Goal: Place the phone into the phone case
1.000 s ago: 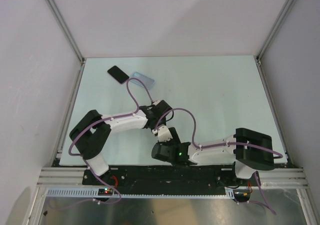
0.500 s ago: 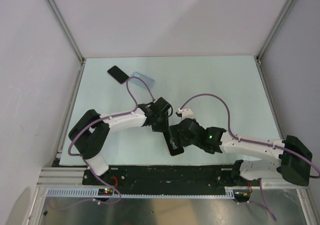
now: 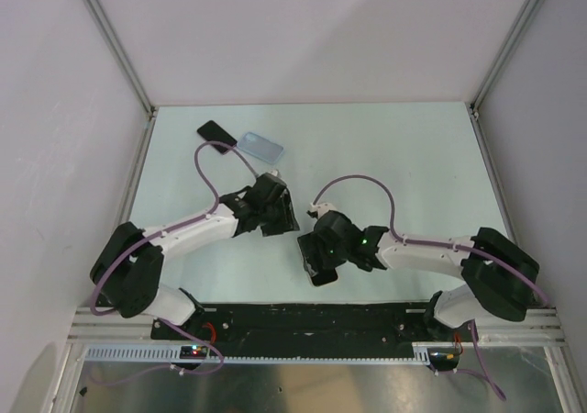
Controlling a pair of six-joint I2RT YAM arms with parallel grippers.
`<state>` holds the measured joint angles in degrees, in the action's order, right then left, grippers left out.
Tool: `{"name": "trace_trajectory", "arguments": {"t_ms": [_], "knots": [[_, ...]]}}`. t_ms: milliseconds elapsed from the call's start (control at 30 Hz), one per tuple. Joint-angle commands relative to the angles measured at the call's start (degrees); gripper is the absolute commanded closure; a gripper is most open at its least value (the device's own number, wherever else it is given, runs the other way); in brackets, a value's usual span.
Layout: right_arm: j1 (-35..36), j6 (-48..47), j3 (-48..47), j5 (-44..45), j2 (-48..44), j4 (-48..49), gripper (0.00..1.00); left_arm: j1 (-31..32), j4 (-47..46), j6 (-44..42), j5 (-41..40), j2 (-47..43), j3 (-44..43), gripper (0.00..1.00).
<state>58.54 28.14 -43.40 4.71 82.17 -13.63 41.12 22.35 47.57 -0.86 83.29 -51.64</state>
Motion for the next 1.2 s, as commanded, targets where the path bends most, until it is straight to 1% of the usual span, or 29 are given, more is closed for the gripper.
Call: {"name": "trace_trajectory", "arguments": {"t_ms": [0, 100, 200, 333, 433, 600, 833, 1167], "knots": [[1.1, -0.5, -1.5, 0.1, 2.8, 3.2, 0.01, -0.3, -1.5, 0.6, 2.6, -1.9, 2.2, 0.48], [-0.1, 1.5, -2.4, 3.5, 3.8, 3.7, 0.02, -0.3, -2.4, 1.3, 2.8, -1.9, 3.6, 0.53], [-2.1, 2.6, -3.7, 5.1, 4.3, 4.6, 0.05, -0.3, -3.6, 2.4, 2.0, -2.4, 5.6, 0.60], [-4.9, 3.8, -5.7, 7.0, 5.4, 4.7, 0.08, -0.3, -5.4, 3.7, 1.5, -2.4, 7.8, 0.66], [-7.0, 3.7, -7.8, 5.3, 7.1, 5.2, 0.10, -0.3, -7.1, 4.0, 2.0, -1.4, 7.8, 0.68], [-7.7, 2.3, -11.8, 4.7, 11.2, 3.1, 0.13, -0.4, -8.6, 4.0, 3.3, 0.6, 6.6, 0.70], [-8.3, 2.3, -12.5, 3.6, 12.8, 1.1, 0.16, -0.3, -9.9, 4.1, 4.2, 4.4, 5.6, 0.74], [-8.0, 2.5, -12.4, 2.4, 14.8, 0.2, 0.18, 0.0, -10.9, 4.3, 4.4, 5.5, 5.2, 0.74]]}}
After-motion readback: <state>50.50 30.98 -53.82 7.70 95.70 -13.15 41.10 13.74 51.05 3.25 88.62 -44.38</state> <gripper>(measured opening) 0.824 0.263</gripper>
